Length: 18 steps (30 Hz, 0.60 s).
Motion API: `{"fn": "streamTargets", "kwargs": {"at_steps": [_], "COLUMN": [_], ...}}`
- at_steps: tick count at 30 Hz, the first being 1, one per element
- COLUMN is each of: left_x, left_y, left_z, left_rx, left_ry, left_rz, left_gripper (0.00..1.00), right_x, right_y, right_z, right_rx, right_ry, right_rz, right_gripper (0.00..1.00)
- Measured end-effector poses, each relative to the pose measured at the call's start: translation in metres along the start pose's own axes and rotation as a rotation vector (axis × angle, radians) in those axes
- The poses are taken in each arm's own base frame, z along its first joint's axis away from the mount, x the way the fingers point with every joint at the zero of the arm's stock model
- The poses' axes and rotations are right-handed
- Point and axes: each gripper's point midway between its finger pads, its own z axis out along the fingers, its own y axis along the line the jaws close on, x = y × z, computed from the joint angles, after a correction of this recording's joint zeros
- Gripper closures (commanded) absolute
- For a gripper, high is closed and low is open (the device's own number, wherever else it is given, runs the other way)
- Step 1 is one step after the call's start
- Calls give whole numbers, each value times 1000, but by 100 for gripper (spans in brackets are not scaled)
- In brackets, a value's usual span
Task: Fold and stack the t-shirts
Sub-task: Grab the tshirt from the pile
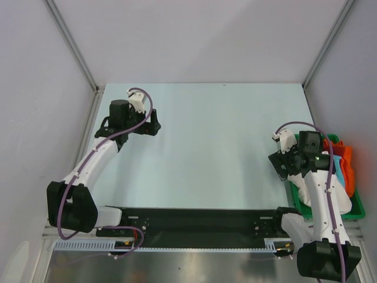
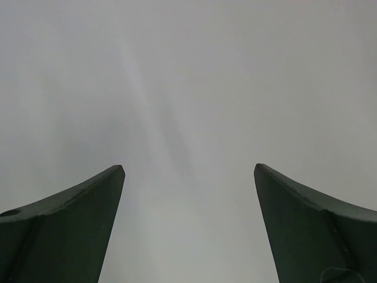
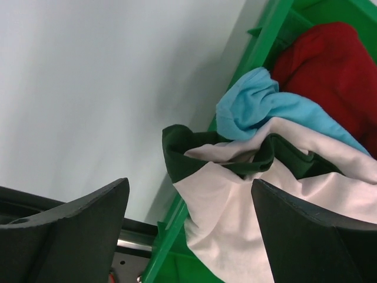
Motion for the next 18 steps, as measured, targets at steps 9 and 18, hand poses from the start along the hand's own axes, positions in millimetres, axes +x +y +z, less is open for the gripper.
{"fn": "streamTargets", "kwargs": {"at_steps": [9, 18], "left_x": [2, 2], "left_y": [6, 7], "left_z": [2, 2], "left_rx": [-28, -34], "left_ry": [8, 8], "left_rz": [3, 6], "left_gripper": [7, 7], "right_x": [18, 21], "right_y": [-2, -4], "right_z": [9, 30], "right_rx": [6, -39], "right_ry": [54, 120], "right_rz": [-121, -119], "right_gripper": [19, 41]}}
